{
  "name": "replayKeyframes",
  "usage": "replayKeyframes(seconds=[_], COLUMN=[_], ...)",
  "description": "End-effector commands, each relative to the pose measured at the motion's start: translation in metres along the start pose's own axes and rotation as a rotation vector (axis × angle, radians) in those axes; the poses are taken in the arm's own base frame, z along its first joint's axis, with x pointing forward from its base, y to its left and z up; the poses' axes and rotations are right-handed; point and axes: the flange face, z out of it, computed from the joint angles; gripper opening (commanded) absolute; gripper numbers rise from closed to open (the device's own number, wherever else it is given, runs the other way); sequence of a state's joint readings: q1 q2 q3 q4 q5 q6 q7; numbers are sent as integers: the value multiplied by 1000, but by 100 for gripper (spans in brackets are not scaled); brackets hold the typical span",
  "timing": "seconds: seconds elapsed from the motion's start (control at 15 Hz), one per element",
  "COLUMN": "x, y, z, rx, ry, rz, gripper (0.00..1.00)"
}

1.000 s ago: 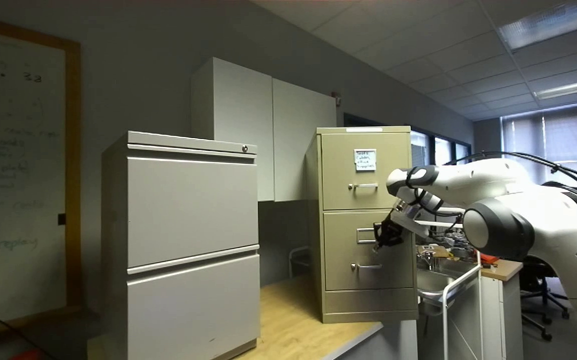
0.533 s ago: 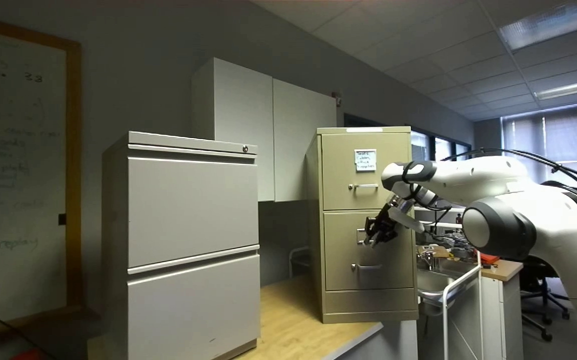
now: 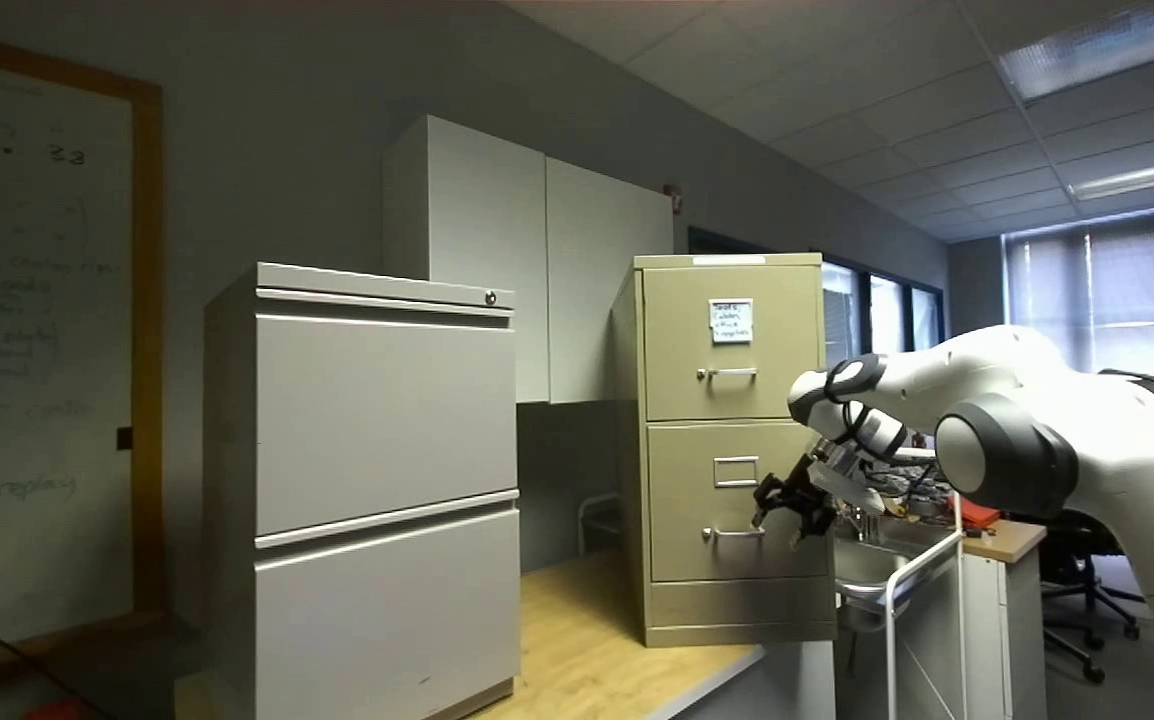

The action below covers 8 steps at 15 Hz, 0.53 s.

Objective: Open the bottom drawer of the file cabinet to the right

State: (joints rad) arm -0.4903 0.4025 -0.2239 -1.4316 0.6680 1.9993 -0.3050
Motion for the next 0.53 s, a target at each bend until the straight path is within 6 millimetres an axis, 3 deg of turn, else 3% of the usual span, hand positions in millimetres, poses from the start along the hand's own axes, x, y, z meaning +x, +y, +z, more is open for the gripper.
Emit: replayKeyframes(seconds=[0.0, 0.27, 0.47], x=[-7, -3, -3], y=[21, 42, 46], z=[-9, -15, -9], rx=[42, 62, 77], ry=[85, 160, 168], rz=[140, 311, 385], gripper=[100, 100, 100])
